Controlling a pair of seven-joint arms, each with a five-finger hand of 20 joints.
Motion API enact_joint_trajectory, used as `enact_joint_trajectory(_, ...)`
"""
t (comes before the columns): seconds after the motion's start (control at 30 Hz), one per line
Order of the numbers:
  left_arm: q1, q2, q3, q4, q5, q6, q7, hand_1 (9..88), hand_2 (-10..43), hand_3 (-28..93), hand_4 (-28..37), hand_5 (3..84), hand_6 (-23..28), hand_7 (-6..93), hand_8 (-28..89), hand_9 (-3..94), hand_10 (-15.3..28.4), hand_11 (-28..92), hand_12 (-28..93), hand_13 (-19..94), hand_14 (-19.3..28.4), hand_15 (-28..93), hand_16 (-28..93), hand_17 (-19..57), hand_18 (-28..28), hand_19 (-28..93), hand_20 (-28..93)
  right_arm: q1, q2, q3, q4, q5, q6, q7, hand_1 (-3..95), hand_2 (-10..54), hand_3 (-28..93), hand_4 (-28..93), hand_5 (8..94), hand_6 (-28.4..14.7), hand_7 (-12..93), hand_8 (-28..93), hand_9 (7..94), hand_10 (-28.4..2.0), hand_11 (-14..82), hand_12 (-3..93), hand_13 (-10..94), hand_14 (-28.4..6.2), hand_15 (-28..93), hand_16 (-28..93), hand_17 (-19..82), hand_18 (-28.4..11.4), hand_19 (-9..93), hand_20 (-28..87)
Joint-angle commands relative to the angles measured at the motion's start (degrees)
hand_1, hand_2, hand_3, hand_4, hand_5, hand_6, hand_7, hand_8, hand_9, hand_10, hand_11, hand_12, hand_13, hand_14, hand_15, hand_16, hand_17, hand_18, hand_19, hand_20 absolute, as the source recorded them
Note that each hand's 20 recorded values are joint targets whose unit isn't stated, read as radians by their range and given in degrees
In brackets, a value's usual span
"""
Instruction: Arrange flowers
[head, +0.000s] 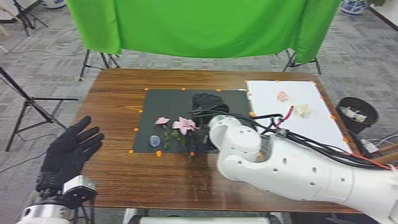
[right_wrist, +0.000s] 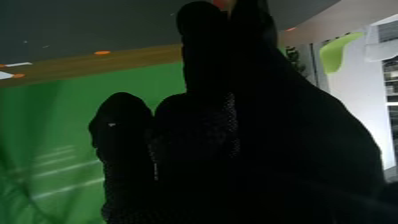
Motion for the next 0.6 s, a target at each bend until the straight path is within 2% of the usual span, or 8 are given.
enact_joint_trajectory(0.03,0.2,-0.64,-0.16,0.12,0.81,-0.92,-0.95,30.3,6.9,66,-20.8,39.1,10.4,9.9,-8,32.3,19.0,29,10,18,23.8,49,-11,-9.5,20.6,44,8,0.7,0.3,0.6,0.0,-0.4,-0.2,0.6,61.6,-9.5,73,-28,78.2,-1.2,27,10,91.4,-8.1,11.0,35.4,83,-1.7,76,17,60,-14.3,93,40)
enact_joint_trajectory(0.1,0.4,0.27,0.04,0.11,-0.15,-0.45,0.06,30.3,6.9,66,-20.8,39.1,10.4,9.9,-8,32.3,19.1,29,10,18,23.8,49,-11,-9.5,20.6,44,8,-0.1,0.2,1.3,-0.3,0.6,-1.2,0.3,61.1,-9.5,74,-28,78.2,-1.2,27,10,91.2,-8.3,11.0,35.5,83,-1.9,76,17,59,-14.5,93,40)
enact_joint_trajectory(0.17,0.5,0.14,-0.05,0.07,-0.16,-0.39,0.17,30.4,6.9,66,-20.8,39.1,10.4,9.8,-8,32.4,19.1,29,10,18,23.8,49,-11,-9.5,20.6,44,8,-0.9,-0.1,2.0,-0.4,1.2,-2.7,0.3,58.9,-9.5,74,-27,77.6,-1.5,27,9,90.4,-8.8,10.8,35.5,82,-2.5,76,17,59,-15.1,93,40)
enact_joint_trajectory(0.3,0.4,-0.63,-0.35,0.05,0.63,-0.79,-0.73,30.4,6.9,66,-20.7,39.1,10.4,9.9,-8,32.4,19.0,29,10,18,23.8,49,-11,-9.5,20.6,44,8,-1.3,-0.2,2.6,-0.3,1.8,-4.1,0.7,56.5,-9.5,73,-25,75.6,-2.5,25,9,88.1,-9.4,10.5,34.2,81,-3.2,76,17,58,-15.7,93,39)
enact_joint_trajectory(0.37,0.5,-0.14,-0.12,0.08,0.04,-0.51,-0.08,30.4,6.9,66,-20.7,39.1,10.4,9.9,-8,32.3,19.1,29,11,18,23.8,49,-11,-9.4,20.6,44,8,-1.2,-0.1,2.5,-0.2,1.5,-4.1,0.9,55.8,-9.5,72,-25,75.0,-2.7,25,8,87.2,-9.6,10.4,34.0,80,-3.5,76,17,57,-15.9,93,39)
enact_joint_trajectory(0.5,0.6,-0.92,-0.27,0.03,0.62,-0.62,-0.68,30.3,6.9,66,-20.7,39.1,10.4,9.9,-8,32.4,19.0,29,11,18,23.8,49,-11,-9.4,20.6,44,8,-1.1,0.0,2.9,-0.2,1.8,-4.8,0.9,54.9,-9.5,72,-25,72.9,-3.5,24,8,85.5,-10.3,10.2,33.9,80,-3.8,77,17,56,-16.1,93,38)
enact_joint_trajectory(0.53,0.6,-0.38,-0.08,0.05,0.11,-0.46,-0.08,30.3,6.9,66,-20.6,39.1,10.4,9.9,-8,32.4,19.1,29,11,18,23.8,49,-11,-9.4,20.6,44,8,-1.0,0.0,3.0,-0.3,2.0,-4.7,0.8,54.8,-9.5,72,-25,72.6,-3.6,24,8,85.2,-10.4,10.1,33.9,80,-3.8,77,17,56,-16.1,93,38)
enact_joint_trajectory(0.6,0.7,-0.52,-0.03,-0.02,0.28,-0.44,-0.24,30.4,6.9,66,-20.7,39.1,10.4,9.9,-8,32.4,19.0,29,11,18,23.8,49,-11,-9.4,20.6,44,8,-1.1,0.0,3.3,-0.5,2.3,-4.7,0.9,54.2,-9.5,72,-25,71.6,-4.0,24,8,84.1,-10.9,10.9,33.1,79,-3.9,77,16,56,-16.1,93,38)
